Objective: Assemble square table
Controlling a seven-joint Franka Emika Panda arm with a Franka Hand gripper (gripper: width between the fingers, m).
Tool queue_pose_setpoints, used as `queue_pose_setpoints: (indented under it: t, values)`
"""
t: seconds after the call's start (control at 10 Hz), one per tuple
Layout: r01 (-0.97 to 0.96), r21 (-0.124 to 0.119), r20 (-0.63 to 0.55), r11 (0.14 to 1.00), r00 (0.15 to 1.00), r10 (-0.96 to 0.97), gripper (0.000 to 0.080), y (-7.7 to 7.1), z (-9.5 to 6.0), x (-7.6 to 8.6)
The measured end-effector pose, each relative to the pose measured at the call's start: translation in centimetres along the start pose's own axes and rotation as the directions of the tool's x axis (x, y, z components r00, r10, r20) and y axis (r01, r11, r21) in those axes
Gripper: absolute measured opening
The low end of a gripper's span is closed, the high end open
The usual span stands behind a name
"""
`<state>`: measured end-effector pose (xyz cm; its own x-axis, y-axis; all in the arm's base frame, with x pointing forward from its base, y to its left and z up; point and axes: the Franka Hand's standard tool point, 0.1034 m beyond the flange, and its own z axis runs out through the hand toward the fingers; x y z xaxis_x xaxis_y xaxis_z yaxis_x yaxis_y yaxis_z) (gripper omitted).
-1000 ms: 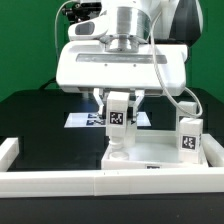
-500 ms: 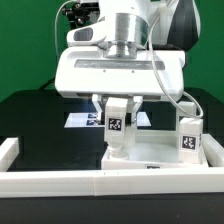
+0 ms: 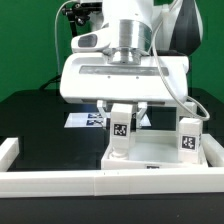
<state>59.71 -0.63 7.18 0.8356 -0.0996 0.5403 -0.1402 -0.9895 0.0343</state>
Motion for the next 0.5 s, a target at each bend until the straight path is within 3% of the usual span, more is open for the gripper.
queue_pose_setpoints:
  t: [0.5]
  values:
    - [0.011, -0.005, -0.004, 1.0, 1.0, -0.011, 0.0284, -0.16, 0.47, -0.65]
